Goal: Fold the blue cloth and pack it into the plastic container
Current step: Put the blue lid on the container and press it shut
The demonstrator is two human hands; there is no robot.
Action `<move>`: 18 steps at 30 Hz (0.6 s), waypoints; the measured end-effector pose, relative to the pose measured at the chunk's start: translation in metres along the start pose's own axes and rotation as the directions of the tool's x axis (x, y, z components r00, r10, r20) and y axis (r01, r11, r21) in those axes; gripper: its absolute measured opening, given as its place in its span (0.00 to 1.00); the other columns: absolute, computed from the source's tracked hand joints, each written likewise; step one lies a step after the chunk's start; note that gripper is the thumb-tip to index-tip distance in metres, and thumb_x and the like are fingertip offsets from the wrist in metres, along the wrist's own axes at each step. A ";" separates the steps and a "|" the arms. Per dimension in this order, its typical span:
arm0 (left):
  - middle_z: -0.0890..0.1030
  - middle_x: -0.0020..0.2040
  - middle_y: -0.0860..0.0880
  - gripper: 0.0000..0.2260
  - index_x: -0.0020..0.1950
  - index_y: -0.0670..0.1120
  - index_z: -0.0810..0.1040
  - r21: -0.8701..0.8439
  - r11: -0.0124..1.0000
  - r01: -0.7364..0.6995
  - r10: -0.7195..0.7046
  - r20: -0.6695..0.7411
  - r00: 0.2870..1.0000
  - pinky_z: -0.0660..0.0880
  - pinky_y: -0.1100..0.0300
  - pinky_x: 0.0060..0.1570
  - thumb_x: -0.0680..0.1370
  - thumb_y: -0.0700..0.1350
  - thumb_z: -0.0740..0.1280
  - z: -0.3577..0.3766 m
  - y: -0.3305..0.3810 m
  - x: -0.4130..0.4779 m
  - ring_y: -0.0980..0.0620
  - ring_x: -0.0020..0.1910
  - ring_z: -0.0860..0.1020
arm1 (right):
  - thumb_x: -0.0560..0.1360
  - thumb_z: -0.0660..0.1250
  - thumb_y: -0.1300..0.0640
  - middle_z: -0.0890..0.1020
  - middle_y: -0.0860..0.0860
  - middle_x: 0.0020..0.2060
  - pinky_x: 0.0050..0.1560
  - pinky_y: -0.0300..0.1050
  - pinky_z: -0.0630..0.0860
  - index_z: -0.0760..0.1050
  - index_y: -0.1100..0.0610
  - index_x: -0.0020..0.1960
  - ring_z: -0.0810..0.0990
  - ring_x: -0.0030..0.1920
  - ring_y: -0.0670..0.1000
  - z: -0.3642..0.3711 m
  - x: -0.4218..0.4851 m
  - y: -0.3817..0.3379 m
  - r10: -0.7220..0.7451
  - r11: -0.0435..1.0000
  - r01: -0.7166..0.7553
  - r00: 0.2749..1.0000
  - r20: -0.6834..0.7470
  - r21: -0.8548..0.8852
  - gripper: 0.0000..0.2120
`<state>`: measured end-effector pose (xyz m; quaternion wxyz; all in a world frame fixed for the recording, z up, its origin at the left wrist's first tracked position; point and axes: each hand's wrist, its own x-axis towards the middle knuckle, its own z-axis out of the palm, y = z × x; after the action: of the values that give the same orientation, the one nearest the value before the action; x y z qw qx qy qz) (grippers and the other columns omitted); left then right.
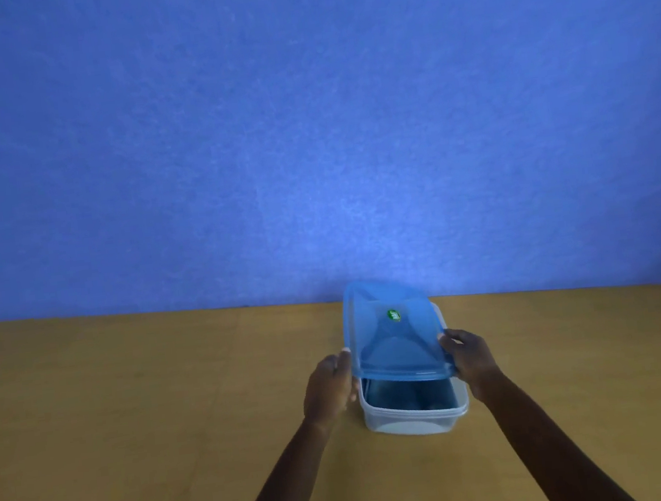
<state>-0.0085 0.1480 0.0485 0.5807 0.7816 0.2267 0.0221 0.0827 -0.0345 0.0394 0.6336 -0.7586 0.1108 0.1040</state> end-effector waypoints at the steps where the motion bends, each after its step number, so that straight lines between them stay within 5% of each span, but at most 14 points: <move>1: 0.75 0.29 0.47 0.19 0.31 0.45 0.68 0.041 0.999 0.007 -0.007 0.004 1.000 0.64 0.62 0.26 0.80 0.49 0.56 0.003 -0.005 0.000 0.52 0.24 0.70 | 0.77 0.61 0.64 0.77 0.58 0.40 0.34 0.41 0.70 0.74 0.69 0.60 0.73 0.34 0.52 -0.002 -0.001 0.003 -0.014 0.999 0.013 1.000 -0.013 -0.051 0.13; 6: 0.79 0.39 0.41 0.11 0.40 0.41 0.72 0.120 0.989 0.089 -0.090 0.005 0.996 0.66 0.57 0.38 0.77 0.47 0.61 0.014 -0.018 0.000 0.46 0.31 0.74 | 0.76 0.61 0.61 0.82 0.64 0.49 0.52 0.53 0.76 0.74 0.66 0.60 0.79 0.44 0.57 -0.007 -0.005 0.014 -0.054 0.984 0.043 0.997 -0.057 -0.171 0.15; 9: 0.81 0.43 0.39 0.14 0.51 0.36 0.75 0.127 0.986 0.105 -0.104 -0.012 0.994 0.68 0.57 0.39 0.77 0.47 0.62 0.019 -0.020 -0.002 0.43 0.37 0.77 | 0.77 0.61 0.59 0.83 0.63 0.50 0.49 0.48 0.73 0.74 0.65 0.60 0.79 0.47 0.58 -0.008 -0.009 0.016 -0.082 0.972 0.063 0.994 -0.075 -0.228 0.15; 14: 0.83 0.50 0.36 0.15 0.53 0.36 0.76 0.171 0.981 0.090 -0.078 -0.076 0.994 0.77 0.49 0.46 0.76 0.47 0.63 0.021 -0.020 -0.002 0.37 0.50 0.81 | 0.76 0.63 0.59 0.82 0.63 0.50 0.45 0.43 0.68 0.75 0.65 0.59 0.79 0.49 0.59 -0.012 -0.014 0.019 -0.127 0.951 0.088 0.985 -0.115 -0.297 0.15; 18: 0.79 0.40 0.38 0.11 0.47 0.38 0.73 0.114 0.988 0.100 -0.097 -0.030 0.995 0.69 0.55 0.40 0.77 0.47 0.64 0.023 -0.021 -0.002 0.40 0.39 0.78 | 0.76 0.64 0.59 0.83 0.63 0.50 0.44 0.43 0.69 0.74 0.65 0.60 0.78 0.46 0.57 -0.018 -0.019 0.023 -0.105 0.946 0.065 0.988 -0.109 -0.319 0.15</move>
<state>-0.0110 0.1315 0.0221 0.5322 0.8014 0.2729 -0.0102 0.0577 -0.0557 0.0268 0.5006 -0.8588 0.0992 0.0451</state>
